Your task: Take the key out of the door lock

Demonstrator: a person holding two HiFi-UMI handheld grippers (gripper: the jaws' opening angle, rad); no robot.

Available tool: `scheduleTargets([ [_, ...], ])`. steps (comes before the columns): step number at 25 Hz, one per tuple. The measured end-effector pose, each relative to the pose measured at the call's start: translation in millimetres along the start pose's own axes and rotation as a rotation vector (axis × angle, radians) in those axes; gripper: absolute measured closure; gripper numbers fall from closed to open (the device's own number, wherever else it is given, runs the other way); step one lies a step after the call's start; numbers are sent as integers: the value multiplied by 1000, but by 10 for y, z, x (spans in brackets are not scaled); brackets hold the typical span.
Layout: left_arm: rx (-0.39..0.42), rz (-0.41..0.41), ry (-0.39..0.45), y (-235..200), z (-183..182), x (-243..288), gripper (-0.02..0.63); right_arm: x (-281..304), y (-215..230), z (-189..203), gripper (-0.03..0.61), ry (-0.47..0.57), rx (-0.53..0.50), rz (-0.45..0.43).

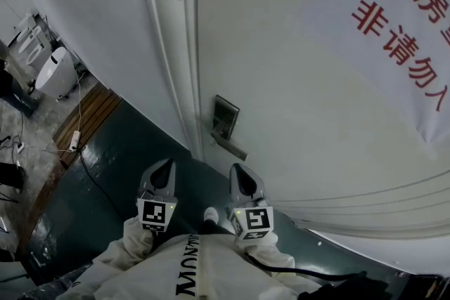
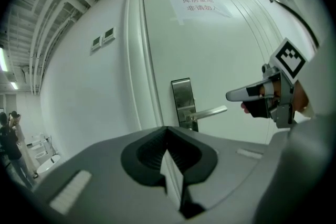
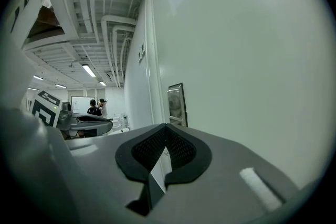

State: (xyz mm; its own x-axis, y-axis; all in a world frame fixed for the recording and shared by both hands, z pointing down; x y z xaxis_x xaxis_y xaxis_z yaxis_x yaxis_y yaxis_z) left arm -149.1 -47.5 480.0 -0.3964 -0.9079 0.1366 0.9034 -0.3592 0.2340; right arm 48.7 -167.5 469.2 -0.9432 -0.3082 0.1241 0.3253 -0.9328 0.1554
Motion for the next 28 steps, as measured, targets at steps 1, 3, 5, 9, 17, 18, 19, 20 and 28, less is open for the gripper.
scheduleTargets([
  [1, 1, 2, 2, 10, -23, 65, 614, 26, 54, -19, 578, 5, 1, 2],
  [3, 1, 5, 5, 24, -68, 186, 614, 75, 151, -59, 578, 16, 0, 6],
  [5, -7, 7, 8, 28, -109, 295, 614, 118, 231, -100, 578, 28, -3, 10],
  [9, -10, 17, 20, 26, -183, 461, 614, 154, 335, -142, 578, 44, -1, 32],
  [17, 12, 132, 44, 28, -227, 782, 614, 167, 412, -135, 578, 43, 17, 145],
  [18, 17, 160, 47, 26, -218, 825, 614, 183, 403, -133, 578, 42, 20, 166],
  [19, 23, 190, 53, 18, -205, 871, 614, 203, 389, -130, 578, 42, 24, 190],
  [20, 27, 221, 59, 0, -193, 919, 614, 225, 368, -124, 578, 41, 29, 218],
  [28, 29, 430, 83, -409, -29, 1259, 614, 430, -9, -83, 578, 41, 59, 460],
])
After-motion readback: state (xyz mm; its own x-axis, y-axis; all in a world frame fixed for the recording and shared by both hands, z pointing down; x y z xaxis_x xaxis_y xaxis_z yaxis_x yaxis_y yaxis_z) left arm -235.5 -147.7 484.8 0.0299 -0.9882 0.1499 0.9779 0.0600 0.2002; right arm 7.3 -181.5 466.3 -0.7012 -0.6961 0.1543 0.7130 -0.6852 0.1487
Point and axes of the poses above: the fingertips, and each gripper's own axes: x forward along the fingers, y to its right, z out of its underside, the point moved 8 cm from there along -x, backward along the fingers, and after that the axes turned 13 degrees about -z, right-handed, at the moved point
